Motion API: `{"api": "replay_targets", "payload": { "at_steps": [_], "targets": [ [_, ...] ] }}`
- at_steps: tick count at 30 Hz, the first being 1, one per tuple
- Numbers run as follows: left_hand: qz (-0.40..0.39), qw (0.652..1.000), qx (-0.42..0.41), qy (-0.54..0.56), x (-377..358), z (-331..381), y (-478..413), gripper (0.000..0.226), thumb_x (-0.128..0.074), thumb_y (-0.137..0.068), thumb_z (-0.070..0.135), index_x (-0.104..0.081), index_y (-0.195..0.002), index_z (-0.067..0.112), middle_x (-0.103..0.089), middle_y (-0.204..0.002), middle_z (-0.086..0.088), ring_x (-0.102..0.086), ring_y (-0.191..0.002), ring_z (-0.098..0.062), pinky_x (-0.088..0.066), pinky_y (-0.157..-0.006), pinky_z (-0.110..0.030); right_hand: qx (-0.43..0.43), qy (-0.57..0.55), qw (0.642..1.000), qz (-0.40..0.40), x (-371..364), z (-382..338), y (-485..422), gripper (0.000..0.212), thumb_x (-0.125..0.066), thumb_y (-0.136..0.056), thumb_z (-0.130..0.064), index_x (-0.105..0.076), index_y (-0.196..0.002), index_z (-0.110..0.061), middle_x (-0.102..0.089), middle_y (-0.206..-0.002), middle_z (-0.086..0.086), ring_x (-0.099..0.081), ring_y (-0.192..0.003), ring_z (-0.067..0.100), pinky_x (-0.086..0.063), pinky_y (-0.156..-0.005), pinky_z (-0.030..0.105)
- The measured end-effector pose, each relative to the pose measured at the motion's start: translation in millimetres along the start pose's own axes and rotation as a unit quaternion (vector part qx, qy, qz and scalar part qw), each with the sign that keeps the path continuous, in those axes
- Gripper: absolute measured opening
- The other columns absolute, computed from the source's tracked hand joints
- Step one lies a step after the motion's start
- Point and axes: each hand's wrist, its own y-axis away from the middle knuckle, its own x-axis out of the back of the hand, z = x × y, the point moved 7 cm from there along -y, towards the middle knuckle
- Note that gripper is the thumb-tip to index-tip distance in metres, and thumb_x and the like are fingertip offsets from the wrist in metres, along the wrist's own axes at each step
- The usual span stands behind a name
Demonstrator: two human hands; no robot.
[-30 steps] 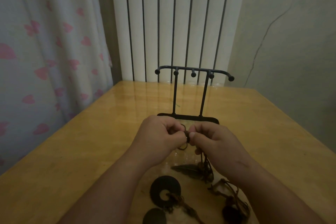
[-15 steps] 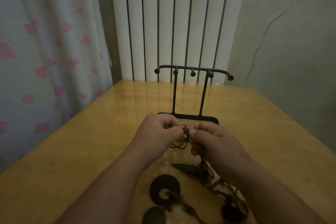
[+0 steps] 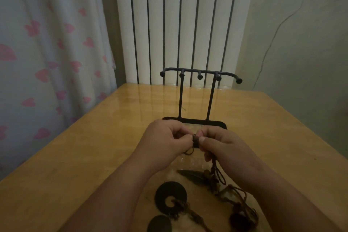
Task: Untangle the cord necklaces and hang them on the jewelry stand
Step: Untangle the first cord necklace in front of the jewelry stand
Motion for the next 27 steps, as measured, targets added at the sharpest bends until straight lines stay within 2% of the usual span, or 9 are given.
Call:
{"api": "replay_targets", "payload": {
  "at_steps": [4, 9, 14, 18, 21, 25, 27],
  "targets": [
    [-0.005, 1.000, -0.003, 0.004, 1.1, -0.1, -0.6, 0.012, -0.066, -0.085, 0.020, -0.070, -0.075, 0.026, -0.062, -0.062, 0.011, -0.055, -0.059, 0.000, -0.043, -0.053, -0.012, -0.001, -0.007, 1.000, 0.007, -0.9, 0.3, 0.1, 0.020, -0.050, -0.098, -0.026, -0.067, -0.087, -0.027, -0.062, -0.070, -0.013, -0.054, -0.064, 0.003, -0.047, -0.066, 0.027],
    [-0.008, 1.000, 0.005, 0.029, -2.1, 0.4, -0.4, 0.015, -0.062, -0.085, 0.018, -0.063, -0.071, 0.025, -0.054, -0.055, 0.017, -0.049, -0.054, 0.002, -0.039, -0.050, -0.011, 0.033, 0.001, 0.996, 0.084, 6.2, -4.5, 0.1, 0.012, -0.057, -0.095, -0.024, -0.067, -0.092, -0.030, -0.068, -0.080, -0.012, -0.061, -0.069, -0.002, -0.049, -0.059, 0.015],
    [-0.004, 0.997, 0.025, 0.071, -1.7, -2.5, -1.3, 0.016, -0.059, -0.086, 0.019, -0.063, -0.071, 0.026, -0.056, -0.060, 0.013, -0.049, -0.056, 0.002, -0.039, -0.052, -0.012, 0.090, 0.042, 0.986, 0.132, 12.3, -14.4, 3.5, 0.015, -0.062, -0.091, -0.023, -0.066, -0.094, -0.037, -0.069, -0.086, -0.016, -0.066, -0.082, -0.001, -0.057, -0.069, 0.021],
    [-0.002, 0.998, 0.021, 0.062, -2.1, -2.5, -1.8, 0.018, -0.060, -0.087, 0.017, -0.062, -0.071, 0.026, -0.057, -0.064, 0.011, -0.050, -0.059, 0.002, -0.040, -0.055, -0.013, 0.141, 0.106, 0.975, 0.135, 8.5, -24.8, 8.5, 0.017, -0.063, -0.087, -0.027, -0.063, -0.092, -0.043, -0.065, -0.086, -0.023, -0.061, -0.086, -0.006, -0.050, -0.067, 0.010],
    [-0.007, 0.997, 0.023, 0.068, -3.4, -2.9, -1.3, 0.017, -0.060, -0.086, 0.017, -0.062, -0.071, 0.026, -0.055, -0.059, 0.014, -0.049, -0.056, 0.004, -0.039, -0.052, -0.011, 0.130, 0.162, 0.968, 0.143, 8.0, -23.2, 6.8, 0.017, -0.062, -0.089, -0.030, -0.059, -0.092, -0.047, -0.064, -0.084, -0.022, -0.059, -0.084, -0.008, -0.049, -0.065, 0.010],
    [-0.023, 0.993, 0.043, 0.106, -5.2, -5.6, -1.3, 0.018, -0.057, -0.089, 0.015, -0.063, -0.074, 0.024, -0.058, -0.059, 0.015, -0.051, -0.055, 0.004, -0.041, -0.053, -0.014, 0.090, 0.130, 0.979, 0.132, 9.7, -14.6, 2.7, 0.016, -0.058, -0.093, -0.026, -0.062, -0.089, -0.041, -0.066, -0.081, -0.016, -0.060, -0.081, -0.008, -0.049, -0.063, 0.009],
    [-0.024, 0.990, 0.055, 0.124, -5.3, -7.5, -1.8, 0.019, -0.056, -0.090, 0.015, -0.065, -0.075, 0.023, -0.060, -0.060, 0.013, -0.053, -0.056, 0.004, -0.041, -0.056, -0.016, 0.076, 0.119, 0.982, 0.123, 9.9, -11.1, 1.1, 0.014, -0.058, -0.094, -0.027, -0.064, -0.087, -0.038, -0.067, -0.080, -0.013, -0.061, -0.078, -0.004, -0.052, -0.065, 0.013]
  ]
}}
